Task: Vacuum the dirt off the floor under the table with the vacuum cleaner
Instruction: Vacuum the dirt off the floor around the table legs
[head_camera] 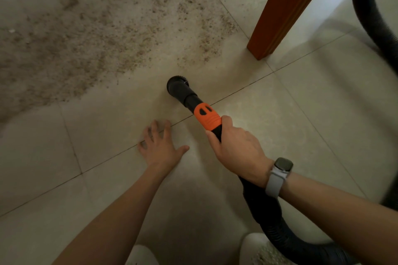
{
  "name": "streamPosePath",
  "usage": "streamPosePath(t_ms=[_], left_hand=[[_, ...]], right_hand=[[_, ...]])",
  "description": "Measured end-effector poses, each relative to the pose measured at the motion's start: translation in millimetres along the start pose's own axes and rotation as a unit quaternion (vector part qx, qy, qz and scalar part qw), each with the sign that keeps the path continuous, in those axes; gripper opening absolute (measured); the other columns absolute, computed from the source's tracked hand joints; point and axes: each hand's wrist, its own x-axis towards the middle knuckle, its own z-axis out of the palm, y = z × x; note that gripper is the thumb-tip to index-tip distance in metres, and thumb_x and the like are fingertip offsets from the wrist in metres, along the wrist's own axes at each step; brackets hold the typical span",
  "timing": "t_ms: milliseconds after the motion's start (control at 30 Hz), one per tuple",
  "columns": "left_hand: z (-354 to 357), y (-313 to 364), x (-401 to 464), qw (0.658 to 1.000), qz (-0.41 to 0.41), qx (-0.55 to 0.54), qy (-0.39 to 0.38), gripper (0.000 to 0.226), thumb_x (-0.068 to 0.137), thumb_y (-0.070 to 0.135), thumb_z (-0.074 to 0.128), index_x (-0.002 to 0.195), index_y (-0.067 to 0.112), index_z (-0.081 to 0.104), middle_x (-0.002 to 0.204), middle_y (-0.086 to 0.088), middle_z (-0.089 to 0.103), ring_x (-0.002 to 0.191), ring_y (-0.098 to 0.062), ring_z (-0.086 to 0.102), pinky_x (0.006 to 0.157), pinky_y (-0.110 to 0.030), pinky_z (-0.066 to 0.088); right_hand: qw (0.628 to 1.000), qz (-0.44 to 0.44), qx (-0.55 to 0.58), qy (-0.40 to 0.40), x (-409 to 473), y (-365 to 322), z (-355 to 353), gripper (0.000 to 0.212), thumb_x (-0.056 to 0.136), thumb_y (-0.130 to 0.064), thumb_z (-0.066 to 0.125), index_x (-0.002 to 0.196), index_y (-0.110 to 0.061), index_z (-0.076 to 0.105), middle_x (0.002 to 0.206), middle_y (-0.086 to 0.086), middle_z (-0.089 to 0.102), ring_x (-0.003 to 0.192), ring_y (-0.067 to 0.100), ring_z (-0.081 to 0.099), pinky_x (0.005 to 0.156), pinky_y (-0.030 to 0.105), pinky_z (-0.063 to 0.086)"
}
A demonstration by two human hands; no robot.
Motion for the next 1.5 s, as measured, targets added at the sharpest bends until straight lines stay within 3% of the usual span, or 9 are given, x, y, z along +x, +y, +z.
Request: streamPosePath(t_ms=[133,367,567,733,833,933,1367,1500], left_hand=[[-1.9,-0.6,0.2,1.0,0.005,0.009,-0.004,0.091,0.08,0.065,0.055,0.15,0.033,0.006,0.159,-0.005,-0.007,0.145,-0.03,-0.004,0.113,-0.055,0.015],[-3.2,-0.8,0.5,1.0,0.009,0.008,-0.008,0.091,0.081,0.065,0.055,0.15,0.032,0.006,0.158,-0.006,-0.005,0.144,-0.032,-0.003,0.112,-0.056,0.017],[-3.9,0.9,1.1,1.0,0.003,0.006,-0.012,0.091,0.081,0.063,0.056,0.15,0.031,0.006,0.158,-0.006,-0.006,0.144,-0.032,-0.004,0.112,-0.056,0.016],[-4.4,2.2,1.9,1.0,0.0,-0.007,-0.02,0.091,0.081,0.061,0.058,0.15,0.03,0.007,0.159,-0.006,-0.008,0.145,-0.032,-0.006,0.113,-0.056,0.014],[-4.8,2.4,3.6,1.0,-0.005,-0.019,-0.019,0.091,0.08,0.06,0.061,0.149,0.031,0.01,0.159,-0.006,-0.006,0.144,-0.032,-0.005,0.112,-0.057,0.014],[-4.3,3.6,3.8,1.0,-0.006,-0.021,-0.02,0.091,0.079,0.059,0.063,0.149,0.031,0.011,0.158,-0.006,-0.004,0.144,-0.032,-0.004,0.112,-0.057,0.015],[-6.6,5.6,4.4,1.0,0.007,0.003,-0.007,0.091,0.079,0.059,0.062,0.148,0.025,0.014,0.154,-0.011,0.003,0.142,-0.036,0.003,0.11,-0.055,0.022],[-6.9,4.8,4.5,0.999,0.02,0.04,-0.017,0.093,0.082,0.062,0.057,0.151,0.026,0.005,0.156,-0.013,-0.001,0.144,-0.035,-0.002,0.11,-0.055,0.02]], right_hand=[[0.999,0.011,0.034,0.014,19.3,-2.5,-4.8,0.038,0.097,-0.045,0.039,0.114,-0.01,0.039,0.084,0.005,0.058,0.071,0.028,0.059,0.06,0.034,0.044],[0.999,0.013,0.039,0.027,56.3,-14.7,-13.9,0.038,0.098,-0.042,0.039,0.113,-0.007,0.039,0.075,0.001,0.047,0.068,0.027,0.053,0.06,0.033,0.036],[0.998,0.01,0.057,0.02,76.2,-23.6,-23.4,0.039,0.098,-0.041,0.041,0.115,-0.006,0.039,0.084,0.005,0.051,0.069,0.025,0.053,0.062,0.035,0.044],[0.998,0.032,0.048,0.017,60.7,-8.6,-21.8,0.038,0.098,-0.042,0.04,0.113,-0.007,0.039,0.075,0.001,0.048,0.068,0.025,0.053,0.06,0.033,0.039],[0.996,0.057,0.064,0.027,54.4,6.0,-28.0,0.043,0.097,-0.044,0.041,0.116,-0.005,0.042,0.089,0.011,0.06,0.082,0.035,0.063,0.072,0.043,0.051],[0.993,0.079,0.082,0.03,54.1,13.7,-33.0,0.044,0.096,-0.045,0.041,0.116,-0.005,0.043,0.098,0.016,0.063,0.084,0.037,0.065,0.078,0.05,0.053],[0.976,0.154,0.128,0.082,55.9,46.4,-35.8,0.039,0.095,-0.046,0.043,0.109,-0.01,0.04,0.088,0.012,0.061,0.072,0.033,0.065,0.069,0.047,0.057],[0.967,0.169,0.17,0.083,67.5,54.0,-46.2,0.04,0.095,-0.044,0.044,0.111,-0.007,0.043,0.081,0.009,0.06,0.059,0.027,0.066,0.056,0.036,0.056]])
